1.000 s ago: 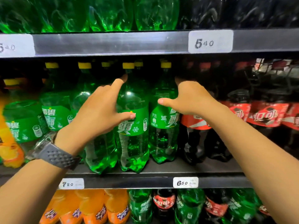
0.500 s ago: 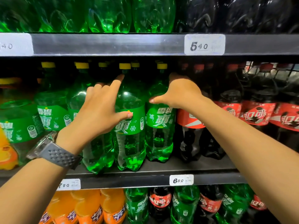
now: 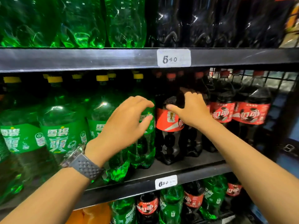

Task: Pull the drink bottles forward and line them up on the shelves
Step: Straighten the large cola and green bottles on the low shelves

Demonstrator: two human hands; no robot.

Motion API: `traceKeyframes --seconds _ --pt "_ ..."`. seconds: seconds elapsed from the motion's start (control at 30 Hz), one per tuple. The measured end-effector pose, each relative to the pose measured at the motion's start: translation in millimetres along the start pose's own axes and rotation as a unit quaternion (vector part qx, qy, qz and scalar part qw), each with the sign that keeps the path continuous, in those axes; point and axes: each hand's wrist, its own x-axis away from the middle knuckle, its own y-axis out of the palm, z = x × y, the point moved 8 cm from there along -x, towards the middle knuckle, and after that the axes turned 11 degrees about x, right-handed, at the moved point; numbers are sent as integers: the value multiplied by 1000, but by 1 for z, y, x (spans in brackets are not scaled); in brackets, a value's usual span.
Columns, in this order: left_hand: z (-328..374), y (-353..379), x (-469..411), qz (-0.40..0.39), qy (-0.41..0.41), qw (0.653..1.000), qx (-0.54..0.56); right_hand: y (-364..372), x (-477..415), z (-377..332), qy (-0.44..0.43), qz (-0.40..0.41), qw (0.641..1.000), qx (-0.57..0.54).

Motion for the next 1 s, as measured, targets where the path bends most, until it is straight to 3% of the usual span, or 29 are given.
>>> traceKeyframes --seconds 0.13,0.23,0.3,0.43,0.67,0.8,1.0 --pt "5 27 -31 -20 -2 1000 23 6 1 11 4 -13 999 -44" --pt "5 40 -51 -26 -27 999 20 -20 4 26 -33 100 994 -34" --pt "7 46 -64 -18 -61 998 23 -38 2 53 -4 144 990 -3" --pt "5 63 -94 20 -129 991 31 -23 -18 93 77 42 996 -34" --pt "-4 85 -113 80 -216 970 -77 -5 -52 97 10 -29 997 -73" --pt "-8 78 -116 78 -227 970 -28 3 -64 95 -43 -91 995 4" --pt "-9 75 -108 68 -259 959 90 1 -71 99 -120 -130 984 -23"
